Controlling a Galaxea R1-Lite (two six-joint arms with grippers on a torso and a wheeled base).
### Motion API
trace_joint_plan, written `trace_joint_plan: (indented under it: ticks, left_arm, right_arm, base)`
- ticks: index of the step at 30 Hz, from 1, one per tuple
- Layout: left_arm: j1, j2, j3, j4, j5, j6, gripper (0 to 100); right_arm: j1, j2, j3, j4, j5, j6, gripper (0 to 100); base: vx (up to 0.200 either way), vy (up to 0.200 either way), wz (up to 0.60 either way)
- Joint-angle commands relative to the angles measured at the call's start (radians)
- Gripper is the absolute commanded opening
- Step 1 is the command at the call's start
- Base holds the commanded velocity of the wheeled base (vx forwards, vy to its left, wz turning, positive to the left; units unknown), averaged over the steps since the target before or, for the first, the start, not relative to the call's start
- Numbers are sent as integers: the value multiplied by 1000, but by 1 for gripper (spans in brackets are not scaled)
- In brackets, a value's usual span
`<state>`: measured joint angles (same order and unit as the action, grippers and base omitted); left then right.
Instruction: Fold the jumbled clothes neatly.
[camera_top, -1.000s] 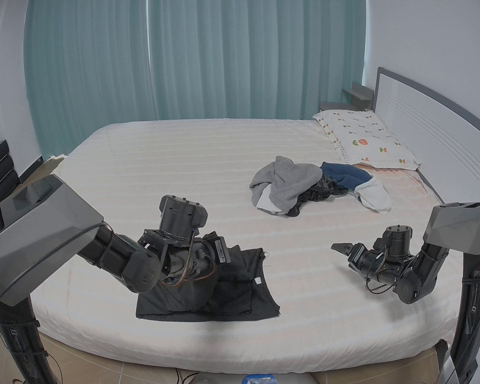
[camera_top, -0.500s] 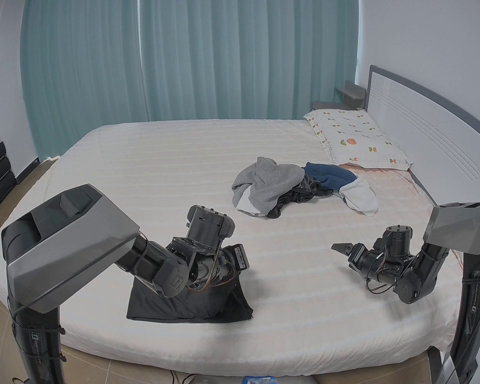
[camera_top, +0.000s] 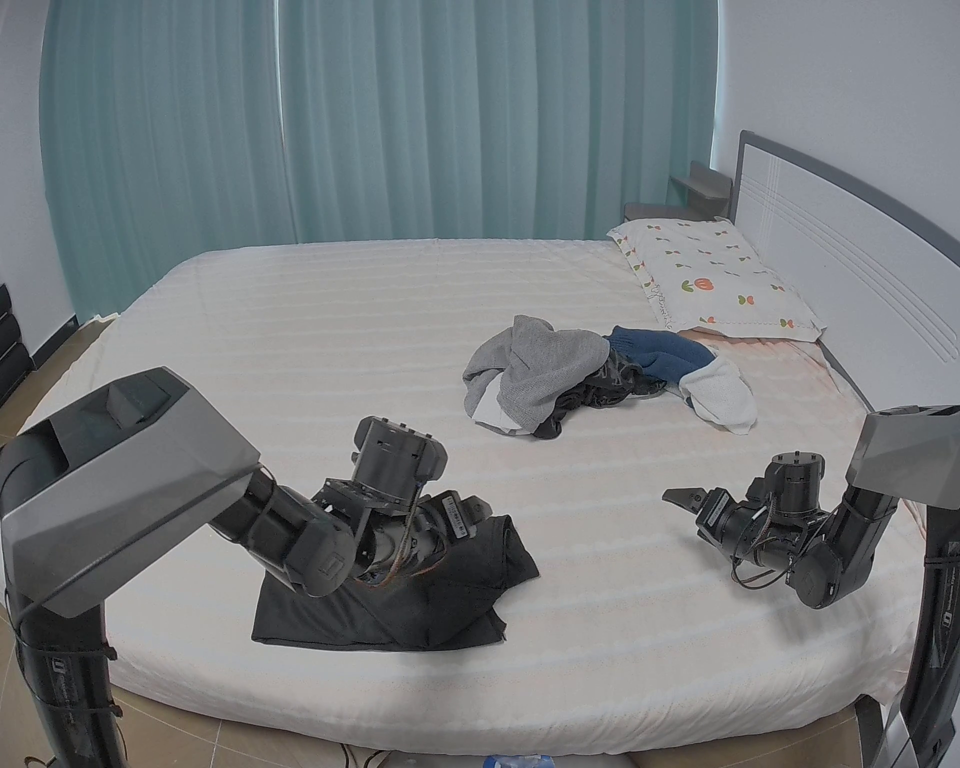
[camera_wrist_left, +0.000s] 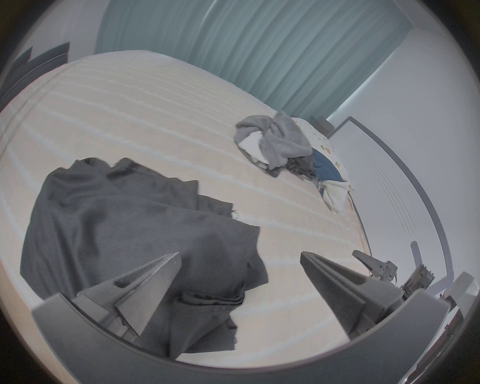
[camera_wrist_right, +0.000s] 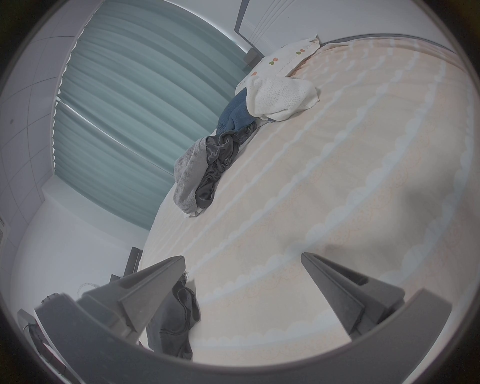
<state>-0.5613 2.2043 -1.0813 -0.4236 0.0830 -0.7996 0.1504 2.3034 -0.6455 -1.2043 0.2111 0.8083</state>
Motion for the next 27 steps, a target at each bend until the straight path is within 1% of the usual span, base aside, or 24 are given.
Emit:
trace_joint_plan:
  ticks: [1,3,4,5,6,7,9,10,14,17,21,25,27]
  left_arm:
    - [90,-84,110,-14,-17,-35,100]
    - [130,-104,150,-34,-43,-61,100]
    - [136,-107,158,-37,-48,-69,100]
    - [170,-127,202,-63,-74,-107,100]
    - [185,-136,222,-76,-89,-122,100]
    - [210,-150,265,-107,-121,-144,100]
    - [253,-161,323,-165,-177,-164,100]
    - [264,-163,340,-187,-190,-170,100]
    - [285,-140,406,-287,-196,-191,100]
    - [300,-115,409,-333,-195,-210,100]
    - [320,-117,419,-331,-209,-256,100]
    - [320,-117,442,-337,-209,-270,100]
    - [320,-117,465,-339,-210,-280,100]
  right_arm:
    - [1,2,0,0,1,0,100]
    - [1,2,0,2,1,-1,100]
    - [1,2,0,2,1,-1,100]
    - [3,2,1,2,1,0,100]
    - [3,2,1,2,1,0,100]
    - [3,2,1,0,1,0,100]
    - [3,2,1,2,1,-1,100]
    - [3,2,1,2,1,-1,100]
    - [5,4,1,2,1,-1,100]
    - [9,7,3,2,1,-1,100]
    - [11,8,1,2,1,-3,100]
    - [11,8,3,2,1,-3,100]
    - [11,8,4,2,1,-3,100]
  base:
    - [0,0,0]
    - [0,0,0]
    - [0,0,0]
    - [0,0,0]
    - [0,0,0]
    - [0,0,0]
    - [0,0,0]
    - [0,0,0]
    - [0,0,0]
    - [0,0,0]
    - [0,0,0]
    - [0,0,0]
    - [-200,0,0]
